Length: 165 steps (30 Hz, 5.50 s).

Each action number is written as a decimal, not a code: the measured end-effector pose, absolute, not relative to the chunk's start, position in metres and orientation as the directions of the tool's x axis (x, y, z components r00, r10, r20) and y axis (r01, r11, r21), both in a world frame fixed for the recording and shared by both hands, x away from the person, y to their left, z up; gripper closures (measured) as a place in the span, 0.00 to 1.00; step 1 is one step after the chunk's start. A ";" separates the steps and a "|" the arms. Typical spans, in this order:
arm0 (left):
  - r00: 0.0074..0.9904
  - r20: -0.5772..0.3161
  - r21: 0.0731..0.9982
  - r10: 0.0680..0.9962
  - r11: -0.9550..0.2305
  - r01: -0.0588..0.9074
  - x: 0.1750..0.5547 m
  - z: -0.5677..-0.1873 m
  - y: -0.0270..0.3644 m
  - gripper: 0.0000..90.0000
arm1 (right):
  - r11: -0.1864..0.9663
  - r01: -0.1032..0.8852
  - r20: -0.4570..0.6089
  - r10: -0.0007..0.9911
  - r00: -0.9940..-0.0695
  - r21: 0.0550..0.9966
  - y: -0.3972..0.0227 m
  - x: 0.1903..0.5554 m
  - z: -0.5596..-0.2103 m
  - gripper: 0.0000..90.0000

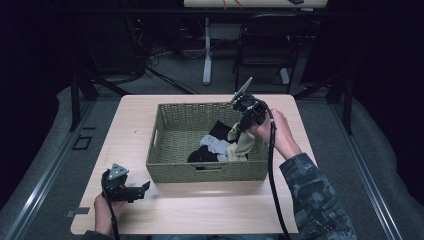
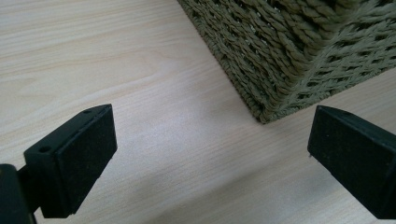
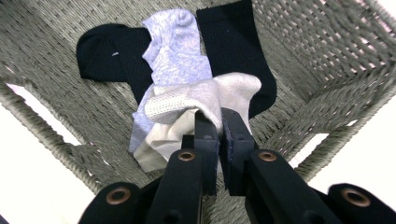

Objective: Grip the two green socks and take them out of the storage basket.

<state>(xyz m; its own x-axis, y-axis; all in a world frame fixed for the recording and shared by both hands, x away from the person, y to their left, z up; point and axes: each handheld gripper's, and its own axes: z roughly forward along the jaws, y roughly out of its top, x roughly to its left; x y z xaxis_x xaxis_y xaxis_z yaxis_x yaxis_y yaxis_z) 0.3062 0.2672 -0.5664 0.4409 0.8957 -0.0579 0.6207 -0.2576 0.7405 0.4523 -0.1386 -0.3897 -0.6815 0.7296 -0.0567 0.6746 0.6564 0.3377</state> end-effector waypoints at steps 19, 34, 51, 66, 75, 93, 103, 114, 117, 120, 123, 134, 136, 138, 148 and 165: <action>0.439 -0.057 0.740 0.897 -0.257 0.621 0.306 -0.566 0.267 0.01 | 0.646 0.653 -0.084 0.734 -0.674 0.395 -0.150 0.448 -0.331 0.96; 0.438 -0.056 0.742 0.897 -0.255 0.619 0.304 -0.565 0.268 0.02 | 0.606 0.648 -0.116 0.765 -0.633 0.461 -0.183 0.438 -0.281 0.96; 0.439 -0.054 0.740 0.897 -0.259 0.620 0.305 -0.565 0.266 0.01 | 0.519 0.707 -0.121 0.838 -0.533 0.480 -0.240 0.431 -0.278 0.96; 0.442 -0.054 0.743 0.896 -0.260 0.617 0.304 -0.565 0.266 0.01 | 0.445 0.782 -0.113 0.889 -0.443 0.436 -0.283 0.431 -0.320 0.96; 0.444 -0.053 0.742 0.894 -0.263 0.617 0.305 -0.565 0.265 0.01 | 0.388 0.830 -0.074 0.917 -0.392 0.402 -0.307 0.432 -0.355 0.96; 0.449 -0.051 0.743 0.892 -0.267 0.614 0.305 -0.565 0.265 0.01 | 0.367 0.882 -0.029 0.926 -0.375 0.297 -0.312 0.441 -0.426 0.96; 0.447 -0.057 0.744 0.893 -0.260 0.616 0.305 -0.565 0.266 0.01 | 0.357 0.896 0.008 0.928 -0.372 0.265 -0.311 0.443 -0.452 0.80; 0.441 -0.059 0.741 0.896 -0.256 0.620 0.305 -0.565 0.266 0.02 | 0.364 0.863 -0.008 0.922 -0.386 0.350 -0.305 0.433 -0.416 0.46; 0.440 -0.059 0.742 0.896 -0.255 0.620 0.306 -0.565 0.266 0.01 | 0.373 0.845 -0.015 0.917 -0.398 0.382 -0.300 0.431 -0.400 0.40; 0.446 -0.058 0.743 0.893 -0.260 0.617 0.306 -0.565 0.265 0.01 | 0.386 0.826 -0.024 0.910 -0.414 0.411 -0.292 0.429 -0.384 0.31; 0.445 -0.056 0.743 0.894 -0.260 0.617 0.306 -0.565 0.265 0.01 | 0.411 0.797 -0.032 0.895 -0.444 0.442 -0.279 0.428 -0.369 0.26; 0.447 -0.056 0.743 0.893 -0.261 0.616 0.306 -0.565 0.265 0.01 | 0.511 0.729 -0.028 0.827 -0.562 0.455 -0.209 0.443 -0.357 0.17; 0.447 -0.058 0.742 0.893 -0.261 0.618 0.306 -0.566 0.265 0.01 | 0.527 0.725 -0.031 0.817 -0.575 0.445 -0.200 0.446 -0.359 0.16; 0.447 -0.056 0.741 0.893 -0.263 0.618 0.306 -0.566 0.266 0.01 | 0.554 0.718 -0.036 0.801 -0.597 0.421 -0.183 0.453 -0.365 0.15; 0.449 -0.065 0.746 0.891 -0.255 0.615 0.305 -0.565 0.266 0.01 | 0.610 0.724 -0.003 0.765 -0.644 0.323 -0.129 0.474 -0.414 0.13; 0.454 -0.062 0.753 0.889 -0.257 0.606 0.305 -0.564 0.266 0.01 | 0.603 0.784 0.077 0.783 -0.617 0.149 -0.108 0.488 -0.494 0.25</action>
<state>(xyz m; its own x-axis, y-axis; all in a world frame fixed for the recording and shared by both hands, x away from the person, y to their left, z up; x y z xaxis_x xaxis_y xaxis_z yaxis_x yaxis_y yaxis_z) 0.3051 0.2664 -0.5637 0.4536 0.8891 -0.0620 0.6061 -0.2567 0.7528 0.4883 -0.1079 -0.4943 -0.6171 0.7831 0.0768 0.7837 0.6029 0.1493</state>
